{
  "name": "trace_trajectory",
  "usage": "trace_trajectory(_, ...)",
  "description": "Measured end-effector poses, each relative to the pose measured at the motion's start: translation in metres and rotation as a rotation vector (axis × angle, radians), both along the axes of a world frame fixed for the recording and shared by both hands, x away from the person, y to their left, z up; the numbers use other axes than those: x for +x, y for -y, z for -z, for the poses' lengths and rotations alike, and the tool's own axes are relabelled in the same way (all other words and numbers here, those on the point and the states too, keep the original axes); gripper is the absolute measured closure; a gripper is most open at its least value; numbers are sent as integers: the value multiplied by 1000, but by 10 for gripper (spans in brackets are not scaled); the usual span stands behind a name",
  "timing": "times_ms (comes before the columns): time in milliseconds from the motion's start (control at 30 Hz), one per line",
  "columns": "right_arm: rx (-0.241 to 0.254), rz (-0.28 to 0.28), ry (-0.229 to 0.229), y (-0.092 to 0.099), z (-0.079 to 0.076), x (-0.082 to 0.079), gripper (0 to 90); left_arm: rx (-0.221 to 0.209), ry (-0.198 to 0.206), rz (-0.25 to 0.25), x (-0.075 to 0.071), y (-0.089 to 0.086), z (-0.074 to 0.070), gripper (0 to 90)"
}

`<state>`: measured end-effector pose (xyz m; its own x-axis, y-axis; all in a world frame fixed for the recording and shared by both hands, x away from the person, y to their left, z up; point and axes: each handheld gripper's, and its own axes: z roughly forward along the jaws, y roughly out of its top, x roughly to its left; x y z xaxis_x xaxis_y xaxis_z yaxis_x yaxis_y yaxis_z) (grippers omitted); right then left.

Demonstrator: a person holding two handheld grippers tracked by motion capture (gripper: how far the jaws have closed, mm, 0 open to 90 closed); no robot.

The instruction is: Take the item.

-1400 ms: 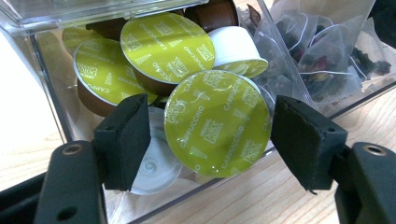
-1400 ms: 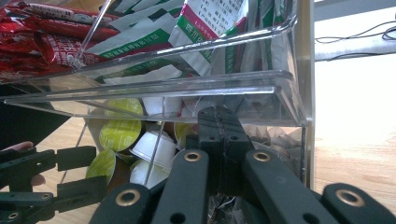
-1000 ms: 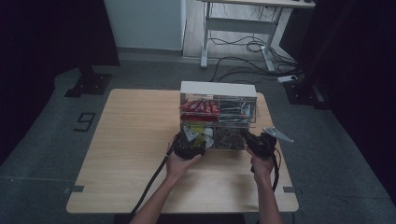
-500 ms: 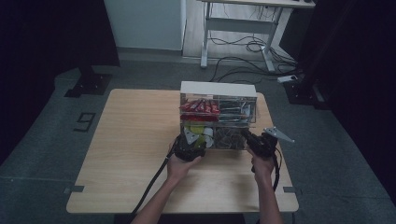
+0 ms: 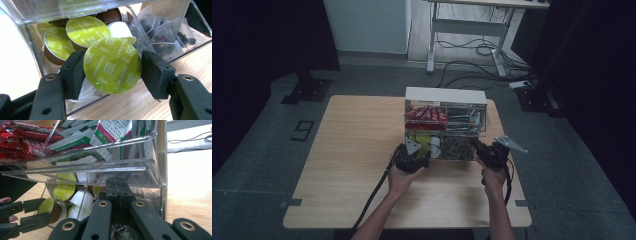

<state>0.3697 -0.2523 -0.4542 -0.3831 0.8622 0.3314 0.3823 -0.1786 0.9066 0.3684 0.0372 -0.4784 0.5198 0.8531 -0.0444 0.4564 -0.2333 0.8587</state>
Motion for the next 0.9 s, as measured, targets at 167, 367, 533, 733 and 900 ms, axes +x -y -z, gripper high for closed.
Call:
trace_trajectory(167,1,-1,0,0,0,0,888,-28,0,12,-3,-5,-7,382)
trace_trajectory(367,1,-1,1,0,0,0,888,-37,1,16,-7,-12,-11,382)
trace_trajectory(533,1,0,0,0,0,0,888,-39,14,18,-13,-18,-17,382)
trace_trajectory(733,1,0,1,0,0,0,888,-40,22,7,-15,-27,-21,382)
trace_trajectory(900,0,0,1,0,0,0,888,-41,22,5,-17,-31,-22,382)
